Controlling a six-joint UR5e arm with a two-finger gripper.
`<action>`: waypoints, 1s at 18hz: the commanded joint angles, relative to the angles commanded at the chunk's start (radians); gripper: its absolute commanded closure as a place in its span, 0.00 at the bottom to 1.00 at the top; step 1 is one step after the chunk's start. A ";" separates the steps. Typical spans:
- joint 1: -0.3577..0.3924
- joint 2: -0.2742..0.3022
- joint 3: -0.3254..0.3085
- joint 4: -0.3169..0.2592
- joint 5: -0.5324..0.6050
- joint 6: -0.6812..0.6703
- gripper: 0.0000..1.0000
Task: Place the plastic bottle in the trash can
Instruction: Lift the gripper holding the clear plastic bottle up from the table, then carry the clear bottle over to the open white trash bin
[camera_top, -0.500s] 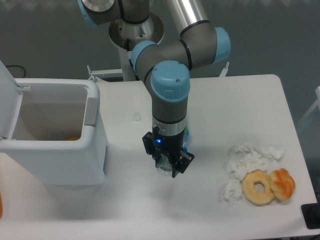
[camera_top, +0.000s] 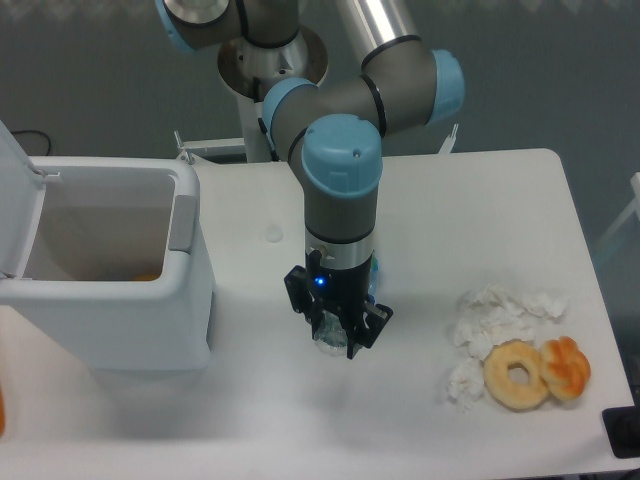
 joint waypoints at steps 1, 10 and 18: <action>0.000 0.005 0.017 0.000 -0.008 -0.032 0.43; 0.032 0.094 0.120 0.003 -0.230 -0.359 0.43; 0.061 0.192 0.101 0.003 -0.478 -0.376 0.43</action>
